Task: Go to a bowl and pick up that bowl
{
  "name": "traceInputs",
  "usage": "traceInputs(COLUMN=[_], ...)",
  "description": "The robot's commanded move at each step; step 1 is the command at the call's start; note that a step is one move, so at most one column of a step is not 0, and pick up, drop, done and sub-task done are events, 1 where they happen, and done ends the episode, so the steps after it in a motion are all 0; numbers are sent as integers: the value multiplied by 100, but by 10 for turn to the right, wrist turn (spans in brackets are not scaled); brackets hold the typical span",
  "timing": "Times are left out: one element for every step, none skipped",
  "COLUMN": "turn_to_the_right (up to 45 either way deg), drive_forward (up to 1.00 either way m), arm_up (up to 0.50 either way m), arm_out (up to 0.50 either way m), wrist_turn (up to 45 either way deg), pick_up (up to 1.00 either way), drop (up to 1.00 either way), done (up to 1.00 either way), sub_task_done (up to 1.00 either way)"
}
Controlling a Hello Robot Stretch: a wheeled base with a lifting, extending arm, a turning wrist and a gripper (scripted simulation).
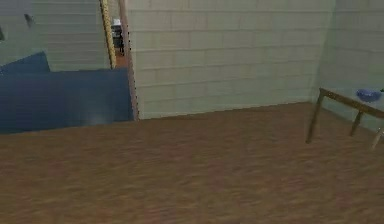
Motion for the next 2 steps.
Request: traceInputs(turn_to_the_right=[0, 300], drive_forward=[15, 0], arm_up=[0, 0], arm_out=[0, 0], wrist_turn=[0, 0], pick_up=[0, 0], drop=[0, 0], done=[0, 0], sub_task_done=[0, 0])
